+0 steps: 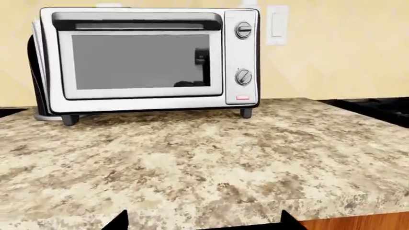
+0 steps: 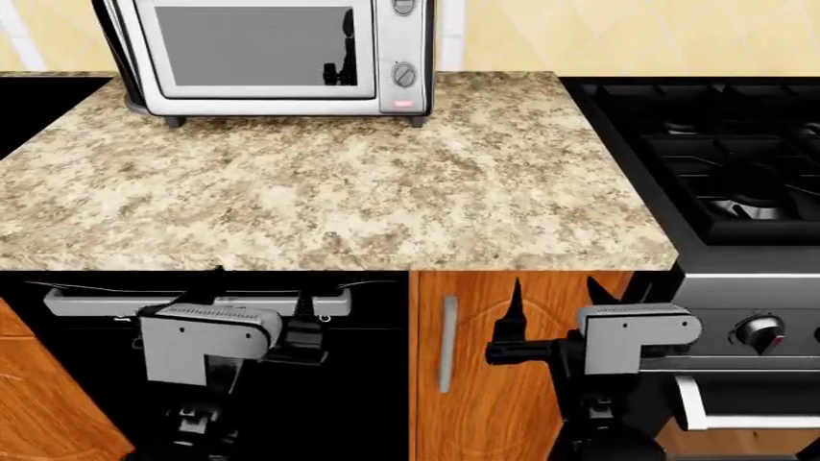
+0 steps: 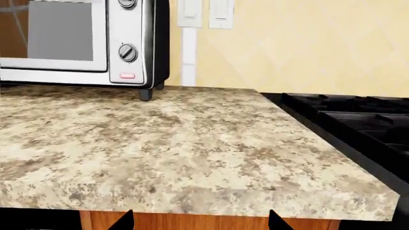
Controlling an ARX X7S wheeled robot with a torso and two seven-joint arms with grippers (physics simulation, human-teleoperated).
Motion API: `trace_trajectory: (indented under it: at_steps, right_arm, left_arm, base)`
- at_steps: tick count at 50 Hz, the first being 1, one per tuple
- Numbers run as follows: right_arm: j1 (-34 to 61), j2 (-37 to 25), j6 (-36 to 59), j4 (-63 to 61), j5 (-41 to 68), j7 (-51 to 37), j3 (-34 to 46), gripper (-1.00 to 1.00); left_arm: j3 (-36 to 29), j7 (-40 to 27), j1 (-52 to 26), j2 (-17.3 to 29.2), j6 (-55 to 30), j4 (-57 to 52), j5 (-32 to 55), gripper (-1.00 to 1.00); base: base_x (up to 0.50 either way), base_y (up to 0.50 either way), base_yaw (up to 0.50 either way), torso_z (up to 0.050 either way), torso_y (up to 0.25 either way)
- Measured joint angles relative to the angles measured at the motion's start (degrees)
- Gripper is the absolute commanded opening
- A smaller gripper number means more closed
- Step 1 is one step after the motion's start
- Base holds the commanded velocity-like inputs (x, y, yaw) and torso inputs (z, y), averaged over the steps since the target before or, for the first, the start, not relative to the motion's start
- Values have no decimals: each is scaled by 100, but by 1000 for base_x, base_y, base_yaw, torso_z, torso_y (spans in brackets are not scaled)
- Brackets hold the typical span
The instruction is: Open the toaster oven door.
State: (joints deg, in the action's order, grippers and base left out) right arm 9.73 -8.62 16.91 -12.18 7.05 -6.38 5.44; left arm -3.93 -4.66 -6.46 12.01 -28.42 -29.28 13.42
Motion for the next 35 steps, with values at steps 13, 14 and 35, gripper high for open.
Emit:
trace_trajectory:
  at_steps: [13,14,35]
  right_arm:
    - [1048,-286,748,-103,146,90,-90,100]
    - [1139,-307,792,-72,158,102,-100,100]
    - [2212,-565,1224,550,280,253,-179,100]
  left_arm:
    - [345,-36,-1622,390,-1865,-553,573,100]
    - [364,-28,-1767,415,-1962,-512,602,100]
    - [346,71,-3398,635,-2438,570,650,100]
  base:
    - [0,0,0,0,0]
    - [0,0,0,0,0]
    - [0,192,0,0,0]
